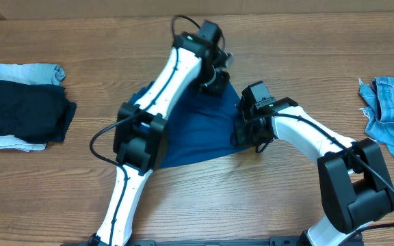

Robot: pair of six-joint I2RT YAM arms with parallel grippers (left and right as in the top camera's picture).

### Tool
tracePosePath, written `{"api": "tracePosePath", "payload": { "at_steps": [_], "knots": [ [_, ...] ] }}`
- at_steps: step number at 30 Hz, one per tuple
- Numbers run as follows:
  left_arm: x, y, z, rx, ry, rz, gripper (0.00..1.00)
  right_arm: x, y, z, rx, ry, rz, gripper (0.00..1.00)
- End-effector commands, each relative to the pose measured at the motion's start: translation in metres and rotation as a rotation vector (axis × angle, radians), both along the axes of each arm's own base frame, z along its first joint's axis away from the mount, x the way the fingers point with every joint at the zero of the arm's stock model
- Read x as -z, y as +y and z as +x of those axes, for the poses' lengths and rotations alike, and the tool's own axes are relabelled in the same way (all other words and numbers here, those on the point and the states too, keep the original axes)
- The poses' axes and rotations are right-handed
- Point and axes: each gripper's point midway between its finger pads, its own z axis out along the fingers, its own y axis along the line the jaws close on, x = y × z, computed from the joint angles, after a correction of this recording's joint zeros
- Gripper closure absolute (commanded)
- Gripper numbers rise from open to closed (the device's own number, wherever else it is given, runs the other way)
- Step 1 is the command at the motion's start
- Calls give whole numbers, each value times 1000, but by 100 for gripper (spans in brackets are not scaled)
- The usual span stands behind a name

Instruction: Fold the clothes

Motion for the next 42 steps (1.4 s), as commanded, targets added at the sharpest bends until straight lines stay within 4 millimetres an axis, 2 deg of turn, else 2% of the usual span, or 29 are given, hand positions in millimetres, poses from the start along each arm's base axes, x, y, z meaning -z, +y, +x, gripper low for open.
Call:
{"api": "tracePosePath", "payload": {
  "at_steps": [1, 3, 6, 10, 13, 15, 19, 21, 24, 27, 29, 31, 34, 37, 39, 41, 42],
  "knots": [
    [24, 7, -7, 29, 28, 13, 96, -38, 12, 25, -16, -115, 60, 96],
    [38, 9, -8, 27, 23, 21, 96, -39, 12, 25, -15, -118, 62, 96],
    [47, 7, -2, 26, -8, 17, 96, -32, 14, 32, -15, -131, 66, 96],
    [55, 5, 8, 18, -56, 7, 96, 5, 10, 23, -14, -69, 38, 96],
    [55, 5, 30, -12, -150, 25, 96, 25, 2, 1, -13, 23, 5, 96],
    [54, 8, 47, -53, -215, 45, 95, 30, -3, -11, -13, 66, -12, 96],
    [59, 13, 68, -118, -290, 83, 91, 31, -9, -27, -13, 132, -37, 96],
    [62, 14, 76, -153, -310, 79, 89, 31, -11, -30, -13, 145, -43, 96],
    [54, 21, 91, -190, -337, 61, 85, 30, -13, -36, -41, 162, -52, 96],
    [28, 26, 97, -202, -309, 21, 86, 28, -15, -29, -44, 134, -70, 96],
    [-4, 41, 98, -219, -282, 38, 87, 18, -9, -14, -44, 92, -54, 96],
    [-44, 60, 96, -247, -269, 70, 89, -1, -1, 6, -43, 25, -29, 96],
    [-117, 100, 80, -306, -284, 135, 92, -62, 13, 42, -41, -138, 31, 96],
    [-171, 135, 54, -404, -309, 190, 88, -115, 24, 57, -47, -263, 103, 96],
    [-186, 129, 49, -402, -313, 124, 86, -131, 32, 55, -63, -286, 165, 96],
    [-186, 116, 44, -405, -274, 67, 88, -131, 39, 49, -78, -260, 209, 96],
    [-180, 110, 40, -416, -240, 65, 91, -129, 38, 47, -78, -249, 205, 96]
  ]
}}
